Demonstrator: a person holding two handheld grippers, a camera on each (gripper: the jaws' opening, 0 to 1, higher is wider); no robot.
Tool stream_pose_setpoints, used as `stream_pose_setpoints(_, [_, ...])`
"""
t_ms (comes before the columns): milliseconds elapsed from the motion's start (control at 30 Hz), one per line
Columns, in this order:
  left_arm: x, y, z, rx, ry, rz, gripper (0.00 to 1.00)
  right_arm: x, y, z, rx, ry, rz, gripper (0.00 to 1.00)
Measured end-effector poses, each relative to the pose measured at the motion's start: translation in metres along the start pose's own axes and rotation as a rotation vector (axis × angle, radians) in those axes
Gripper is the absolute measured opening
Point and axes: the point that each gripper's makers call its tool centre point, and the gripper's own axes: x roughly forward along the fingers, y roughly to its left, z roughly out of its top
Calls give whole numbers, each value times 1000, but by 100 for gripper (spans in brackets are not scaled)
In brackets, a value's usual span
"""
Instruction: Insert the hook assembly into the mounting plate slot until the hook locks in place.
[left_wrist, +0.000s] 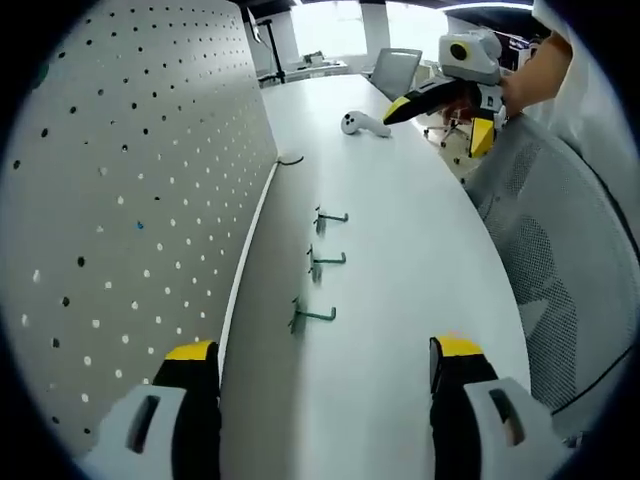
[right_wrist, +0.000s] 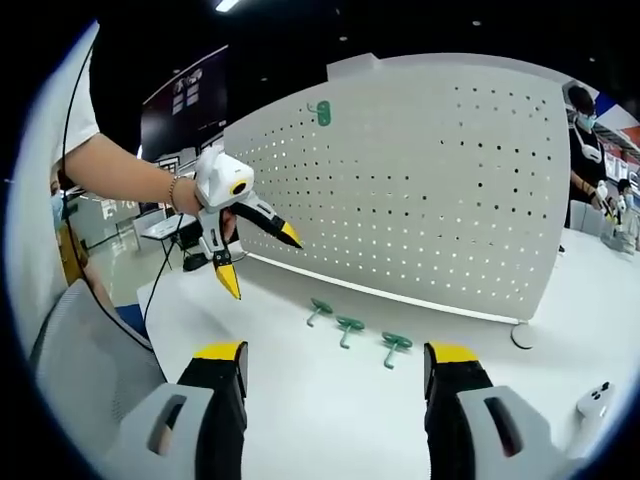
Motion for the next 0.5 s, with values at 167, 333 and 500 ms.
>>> stream_pose_setpoints(167, [9, -1, 0, 20, 21, -38, 89, 0, -1, 0, 13, -4, -1, 69])
stream_pose_setpoints(333, [19, 2, 2, 61, 49, -47, 88, 0, -2, 0, 15, -4, 0, 68])
stream_pose_setpoints(500, [29, 3, 5, 80, 68, -70, 88, -1, -3, -1, 25, -7, -5, 67])
